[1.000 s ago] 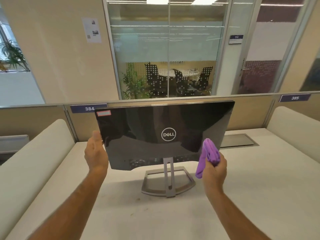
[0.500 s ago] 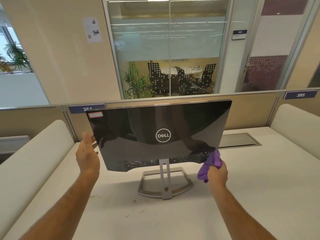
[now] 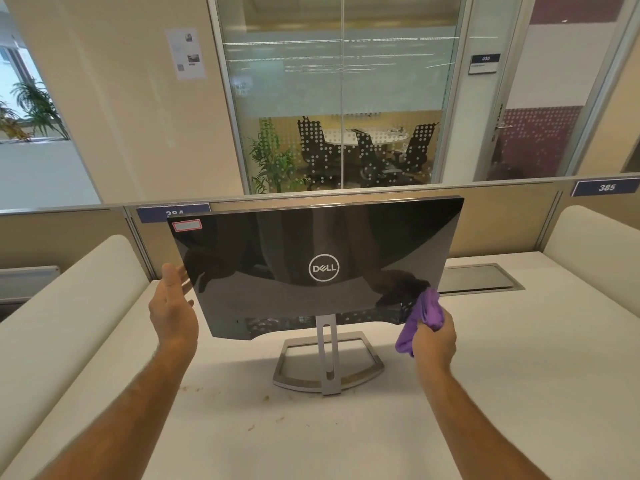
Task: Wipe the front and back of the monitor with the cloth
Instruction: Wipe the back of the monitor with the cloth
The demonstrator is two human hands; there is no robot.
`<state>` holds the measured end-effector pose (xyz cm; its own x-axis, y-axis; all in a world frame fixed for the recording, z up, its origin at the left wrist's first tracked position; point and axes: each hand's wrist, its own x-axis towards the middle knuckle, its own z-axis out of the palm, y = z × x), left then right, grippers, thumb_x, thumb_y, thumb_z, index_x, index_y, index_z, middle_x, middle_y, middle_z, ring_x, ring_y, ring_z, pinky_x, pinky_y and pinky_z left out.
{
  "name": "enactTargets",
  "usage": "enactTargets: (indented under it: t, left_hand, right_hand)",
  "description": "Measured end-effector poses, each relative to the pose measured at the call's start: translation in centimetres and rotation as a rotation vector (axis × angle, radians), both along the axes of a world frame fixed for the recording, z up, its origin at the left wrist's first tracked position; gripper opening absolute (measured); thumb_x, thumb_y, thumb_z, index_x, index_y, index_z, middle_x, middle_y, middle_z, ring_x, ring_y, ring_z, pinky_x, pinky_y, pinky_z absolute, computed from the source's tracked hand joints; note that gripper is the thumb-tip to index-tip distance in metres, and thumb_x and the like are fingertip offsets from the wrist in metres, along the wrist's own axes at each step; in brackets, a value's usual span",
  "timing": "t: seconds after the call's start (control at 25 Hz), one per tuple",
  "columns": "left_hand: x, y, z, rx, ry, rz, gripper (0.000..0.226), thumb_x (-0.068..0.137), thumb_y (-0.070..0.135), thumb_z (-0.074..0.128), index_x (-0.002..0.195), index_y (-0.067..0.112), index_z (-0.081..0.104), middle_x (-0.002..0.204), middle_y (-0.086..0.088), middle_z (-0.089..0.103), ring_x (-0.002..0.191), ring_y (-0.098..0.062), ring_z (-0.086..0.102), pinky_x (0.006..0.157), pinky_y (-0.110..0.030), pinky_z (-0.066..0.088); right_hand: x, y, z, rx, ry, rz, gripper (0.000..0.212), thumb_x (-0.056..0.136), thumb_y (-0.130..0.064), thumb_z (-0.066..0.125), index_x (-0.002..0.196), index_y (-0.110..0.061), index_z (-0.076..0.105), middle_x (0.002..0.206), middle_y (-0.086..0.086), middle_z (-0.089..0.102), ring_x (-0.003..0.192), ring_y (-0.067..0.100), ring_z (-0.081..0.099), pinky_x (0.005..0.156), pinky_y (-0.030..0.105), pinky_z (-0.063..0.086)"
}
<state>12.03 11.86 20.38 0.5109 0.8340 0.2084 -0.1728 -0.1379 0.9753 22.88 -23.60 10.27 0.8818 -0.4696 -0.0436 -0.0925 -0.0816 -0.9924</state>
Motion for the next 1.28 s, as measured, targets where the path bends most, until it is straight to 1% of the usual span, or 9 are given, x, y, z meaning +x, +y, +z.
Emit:
enactTargets:
  t: [0.12,0.28,0.48,0.56,0.64,0.84,1.08,1.2,1.28]
  left_hand:
    - [0.1,0.0,0.0,-0.002,0.0,0.002,0.083,0.078,0.082,0.027,0.133,0.027,0.056,0.139,0.001,0.058,0.124,-0.024,0.056,0.107,-0.05,0.042]
    - [0.0,0.0,0.0,0.001,0.0,0.0,0.087,0.075,0.086,0.026,0.133,0.029,0.056,0.139,0.001,0.057,0.125,-0.025,0.055,0.107,-0.05,0.042]
    - [0.0,0.1,-0.2,0.006,-0.005,0.0,0.086,0.073,0.087,0.026,0.131,0.031,0.056,0.138,0.001,0.058,0.124,-0.024,0.056,0.106,-0.05,0.042]
    - [-0.1,0.0,-0.2,0.003,-0.005,0.003,0.085,0.074,0.087,0.026,0.131,0.031,0.056,0.139,0.001,0.058,0.125,-0.025,0.056,0.106,-0.05,0.042]
    - [-0.2,0.1,-0.2,0.001,-0.007,-0.004,0.083,0.075,0.086,0.027,0.13,0.031,0.056,0.139,0.001,0.058,0.125,-0.025,0.056,0.107,-0.051,0.042]
    - [-0.2,0.0,-0.1,0.001,-0.017,-0.005,0.083,0.075,0.085,0.027,0.129,0.03,0.058,0.138,0.001,0.059,0.124,-0.025,0.056,0.106,-0.05,0.043]
    - [-0.5,0.0,-0.1,0.009,-0.018,-0.015,0.094,0.067,0.094,0.028,0.13,0.032,0.058,0.138,0.003,0.059,0.124,-0.024,0.056,0.106,-0.05,0.042]
    - [-0.4,0.1,-0.1,-0.003,-0.028,-0.026,0.1,0.062,0.097,0.028,0.131,0.031,0.058,0.137,0.003,0.059,0.124,-0.024,0.056,0.106,-0.052,0.041]
    - [-0.3,0.2,-0.1,-0.009,-0.031,-0.03,0.102,0.061,0.098,0.028,0.131,0.03,0.058,0.137,0.003,0.059,0.124,-0.024,0.056,0.107,-0.052,0.041]
  right_hand:
    - [-0.9,1.3,-0.4,-0.167,-0.174,0.033,0.05,0.089,-0.006,0.067,0.136,-0.011,0.05,0.121,0.008,0.057,0.101,0.023,0.057,0.085,0.038,0.055]
    - [-0.2,0.6,-0.9,0.042,0.167,0.065,0.044,0.097,-0.01,0.057,0.139,-0.012,0.045,0.125,0.014,0.056,0.097,0.026,0.055,0.078,0.036,0.05]
    - [-1.1,1.7,-1.0,-0.254,-0.142,0.075,0.052,0.087,-0.006,0.07,0.135,-0.01,0.05,0.118,0.007,0.057,0.097,0.02,0.055,0.084,0.039,0.055]
    - [-0.9,1.1,-1.8,-0.255,-0.042,0.132,0.049,0.089,-0.007,0.068,0.134,-0.009,0.05,0.12,0.011,0.058,0.096,0.023,0.055,0.081,0.039,0.054]
    - [-0.8,0.7,-2.0,-0.124,0.135,0.147,0.045,0.093,-0.008,0.062,0.135,-0.011,0.046,0.122,0.015,0.057,0.099,0.027,0.057,0.08,0.039,0.053]
    - [-1.1,1.5,-1.5,-0.218,-0.068,0.069,0.054,0.087,-0.004,0.069,0.135,-0.011,0.047,0.124,0.013,0.057,0.101,0.023,0.055,0.079,0.037,0.054]
    - [0.5,-1.4,-1.5,-0.129,0.237,0.135,0.04,0.097,-0.005,0.054,0.136,-0.01,0.045,0.122,0.018,0.056,0.097,0.03,0.055,0.078,0.039,0.049]
    - [0.6,-2.3,-1.0,-0.052,0.057,-0.048,0.048,0.092,-0.002,0.061,0.136,-0.014,0.046,0.122,0.012,0.056,0.098,0.027,0.055,0.077,0.038,0.052]
    - [1.0,-2.5,-0.7,-0.151,-0.082,-0.022,0.051,0.089,-0.004,0.066,0.136,-0.014,0.047,0.122,0.01,0.056,0.099,0.024,0.054,0.077,0.035,0.051]
